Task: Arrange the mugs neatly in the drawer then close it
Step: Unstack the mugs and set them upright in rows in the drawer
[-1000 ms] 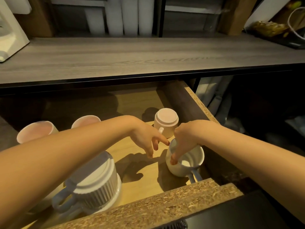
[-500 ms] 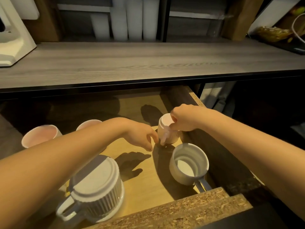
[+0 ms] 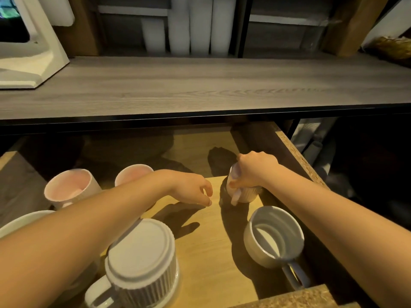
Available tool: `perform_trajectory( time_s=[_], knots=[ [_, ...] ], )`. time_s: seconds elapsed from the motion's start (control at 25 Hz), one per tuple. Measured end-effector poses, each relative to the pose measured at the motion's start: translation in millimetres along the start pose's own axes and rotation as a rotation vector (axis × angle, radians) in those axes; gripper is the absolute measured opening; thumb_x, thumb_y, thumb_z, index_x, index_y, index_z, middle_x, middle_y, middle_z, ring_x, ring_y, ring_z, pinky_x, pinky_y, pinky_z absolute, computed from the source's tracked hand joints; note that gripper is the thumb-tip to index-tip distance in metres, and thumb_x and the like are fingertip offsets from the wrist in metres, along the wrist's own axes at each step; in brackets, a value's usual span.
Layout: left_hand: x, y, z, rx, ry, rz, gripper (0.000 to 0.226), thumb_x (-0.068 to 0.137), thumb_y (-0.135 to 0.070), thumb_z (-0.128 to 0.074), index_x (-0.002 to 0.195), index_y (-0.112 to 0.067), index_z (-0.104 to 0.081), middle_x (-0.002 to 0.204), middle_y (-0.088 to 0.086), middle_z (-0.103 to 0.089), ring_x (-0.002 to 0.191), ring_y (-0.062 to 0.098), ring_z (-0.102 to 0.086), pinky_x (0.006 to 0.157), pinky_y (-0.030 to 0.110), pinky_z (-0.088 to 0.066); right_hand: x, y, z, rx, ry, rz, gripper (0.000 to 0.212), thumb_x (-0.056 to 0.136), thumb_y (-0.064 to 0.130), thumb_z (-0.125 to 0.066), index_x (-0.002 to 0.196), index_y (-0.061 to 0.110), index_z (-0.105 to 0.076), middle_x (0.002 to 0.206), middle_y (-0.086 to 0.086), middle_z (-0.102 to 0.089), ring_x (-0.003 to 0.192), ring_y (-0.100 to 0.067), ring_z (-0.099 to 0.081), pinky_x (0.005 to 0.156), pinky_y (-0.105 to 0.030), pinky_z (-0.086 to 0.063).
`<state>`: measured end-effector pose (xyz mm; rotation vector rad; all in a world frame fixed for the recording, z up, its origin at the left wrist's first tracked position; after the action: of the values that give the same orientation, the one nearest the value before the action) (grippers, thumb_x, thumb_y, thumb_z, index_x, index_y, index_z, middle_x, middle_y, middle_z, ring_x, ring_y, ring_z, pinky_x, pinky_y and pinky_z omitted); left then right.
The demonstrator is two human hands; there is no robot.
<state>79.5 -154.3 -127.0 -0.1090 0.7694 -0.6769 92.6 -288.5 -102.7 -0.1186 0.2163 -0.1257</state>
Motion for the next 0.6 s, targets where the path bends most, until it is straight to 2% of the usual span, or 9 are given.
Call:
perform_trajectory(
  time_s=[0.2, 0.32, 0.44, 0.6],
  knots=[
    [2.7, 5.1, 5.0, 0.008, -0.022, 0.028, 0.047, 0.093, -0.040, -0.049, 0.136, -0.022, -0.042, 0.137, 0.000, -0.050, 0.122, 0.020, -0.050, 0.102, 0.031, -0.044, -0.3, -4.7, 0.4, 0.141, 0.004, 0.033, 0.056, 0.074, 0.051, -0.066, 0.117, 0.016, -0.056, 0.088, -0.003, -0.063, 0.073, -0.018, -0.064, 0.059, -0.023, -0.050],
    [1.7, 13.9, 13.3, -0.048, -0.100, 0.052, 0.062, 0.089, -0.041, -0.057, 0.142, -0.021, -0.031, 0.143, 0.002, -0.045, 0.127, 0.022, -0.047, 0.103, 0.033, -0.042, -5.1, -4.6, 7.7, 0.367, 0.052, 0.082, 0.062, 0.073, 0.045, -0.070, 0.124, 0.018, -0.047, 0.099, -0.003, -0.059, 0.072, -0.016, -0.064, 0.056, -0.021, -0.053],
    [1.4, 20.9, 16.5, -0.189, -0.150, 0.019, 0.081, 0.083, -0.041, -0.064, 0.146, -0.024, -0.017, 0.149, 0.002, -0.035, 0.132, 0.021, -0.040, 0.105, 0.034, -0.038, -12.7, 4.8, 19.2, 0.583, 0.111, 0.177, 0.064, 0.075, 0.037, -0.073, 0.128, 0.020, -0.040, 0.110, -0.003, -0.051, 0.089, -0.018, -0.057, 0.066, -0.022, -0.054],
    [-0.7, 16.2, 16.2, -0.379, -0.125, -0.115, 0.064, 0.080, -0.037, -0.070, 0.129, -0.034, -0.029, 0.127, -0.008, -0.042, 0.106, 0.008, -0.048, 0.087, 0.016, -0.042, -21.6, 12.8, 24.1, 0.826, 0.196, 0.255, 0.051, 0.076, 0.026, -0.073, 0.117, 0.026, -0.041, 0.114, -0.003, -0.048, 0.102, -0.022, -0.057, 0.082, -0.032, -0.058]
  ],
)
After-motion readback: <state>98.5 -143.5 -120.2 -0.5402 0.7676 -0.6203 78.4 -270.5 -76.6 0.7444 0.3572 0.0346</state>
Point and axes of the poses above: each hand's wrist, its own x-axis towards the middle knuckle, its own z-axis out of the back of the hand, y = z × x, the point moved 7 cm from there along x, towards the middle knuckle
